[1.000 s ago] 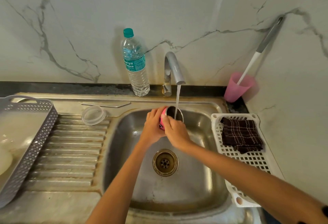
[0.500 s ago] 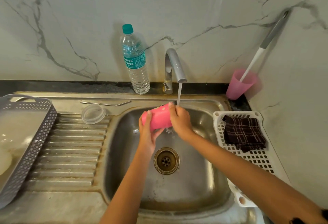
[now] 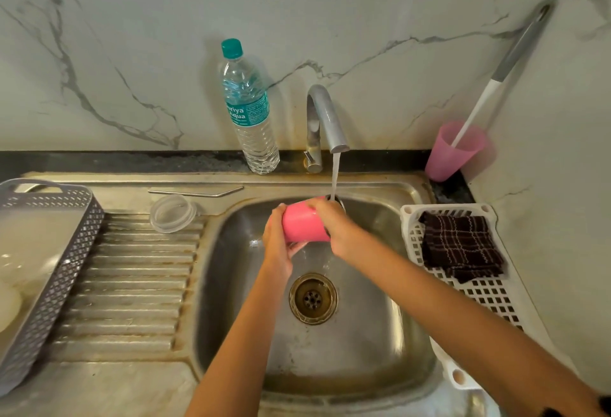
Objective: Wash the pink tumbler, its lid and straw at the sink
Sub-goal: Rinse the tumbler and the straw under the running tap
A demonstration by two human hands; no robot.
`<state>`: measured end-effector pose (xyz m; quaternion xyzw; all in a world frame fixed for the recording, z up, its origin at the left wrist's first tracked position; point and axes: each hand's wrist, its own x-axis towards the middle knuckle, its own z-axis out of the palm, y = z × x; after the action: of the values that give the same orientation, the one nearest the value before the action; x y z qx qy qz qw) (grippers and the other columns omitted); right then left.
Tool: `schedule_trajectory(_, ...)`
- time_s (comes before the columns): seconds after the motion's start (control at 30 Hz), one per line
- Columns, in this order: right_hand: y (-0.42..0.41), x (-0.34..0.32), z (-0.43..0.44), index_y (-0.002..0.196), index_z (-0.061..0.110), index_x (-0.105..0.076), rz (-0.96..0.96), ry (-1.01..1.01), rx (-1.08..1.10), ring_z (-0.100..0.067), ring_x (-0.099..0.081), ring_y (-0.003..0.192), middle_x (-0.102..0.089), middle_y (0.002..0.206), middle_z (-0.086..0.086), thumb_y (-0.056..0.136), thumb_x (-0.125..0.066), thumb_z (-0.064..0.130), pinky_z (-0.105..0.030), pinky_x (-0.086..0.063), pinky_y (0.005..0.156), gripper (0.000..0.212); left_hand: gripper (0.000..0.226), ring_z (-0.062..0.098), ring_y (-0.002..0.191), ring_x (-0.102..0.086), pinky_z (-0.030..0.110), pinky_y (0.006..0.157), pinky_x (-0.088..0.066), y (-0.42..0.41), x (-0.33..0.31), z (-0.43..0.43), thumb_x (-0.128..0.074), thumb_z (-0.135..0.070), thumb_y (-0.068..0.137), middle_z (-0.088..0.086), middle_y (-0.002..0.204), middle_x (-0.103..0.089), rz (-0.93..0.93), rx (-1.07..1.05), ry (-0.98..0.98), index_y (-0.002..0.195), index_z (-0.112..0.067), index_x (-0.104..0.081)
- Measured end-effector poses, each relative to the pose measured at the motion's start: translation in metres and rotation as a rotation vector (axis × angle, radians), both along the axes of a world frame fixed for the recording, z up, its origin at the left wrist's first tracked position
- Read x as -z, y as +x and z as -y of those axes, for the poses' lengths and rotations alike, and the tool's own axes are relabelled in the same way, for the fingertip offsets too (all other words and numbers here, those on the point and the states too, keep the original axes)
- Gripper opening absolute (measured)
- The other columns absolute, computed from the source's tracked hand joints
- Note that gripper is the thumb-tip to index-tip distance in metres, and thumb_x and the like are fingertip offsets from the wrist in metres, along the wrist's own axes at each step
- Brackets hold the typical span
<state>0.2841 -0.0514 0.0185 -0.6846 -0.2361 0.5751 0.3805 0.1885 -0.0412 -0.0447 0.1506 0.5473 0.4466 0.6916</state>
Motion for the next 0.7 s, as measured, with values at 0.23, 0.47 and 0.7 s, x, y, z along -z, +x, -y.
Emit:
schedule_trajectory(0.23, 0.034, 0.035, 0.031, 0.108, 0.005, -0.068, 1.008, 0.822, -0.959, -0.026, -0.061, 0.110, -0.070, 0.104, -0.011, 0.103, -0.037, 0.046, -0.040, -0.043, 0.100, 0.051, 0.035, 0.026, 0.101, -0.065, 0.035, 0.060, -0.059, -0.019, 0.001, -0.005, -0.066, -0.045, 0.085, 0.011, 0.113, -0.063, -0.027, 0.009, -0.073, 0.109, -0.021, -0.057)
schedule_trajectory(0.47, 0.027, 0.020, 0.024, 0.091, 0.016, -0.056, 0.463, 0.425, -0.705, -0.010, -0.054, 0.081, -0.056, 0.080, 0.003, 0.085, -0.063, 0.019, -0.036, -0.049, 0.080, 0.010, 0.033, 0.024, 0.103, -0.065, 0.037, 0.068, -0.060, -0.009, -0.005, -0.009, -0.062, -0.043, 0.088, 0.010, 0.117, -0.064, -0.108, 0.086, 0.020, 0.113, -0.022, -0.064)
schedule_trajectory(0.7, 0.015, 0.008, 0.014, 0.110, 0.013, -0.049, 0.067, 0.101, -0.516, -0.019, -0.055, 0.094, -0.054, 0.099, -0.005, 0.076, -0.066, 0.020, -0.026, -0.045, 0.075, 0.039, 0.027, 0.027, 0.103, -0.066, 0.039, 0.068, -0.060, -0.011, -0.001, -0.012, -0.063, -0.043, 0.088, 0.012, 0.113, -0.066, -0.081, 0.099, -0.007, 0.105, -0.022, -0.064)
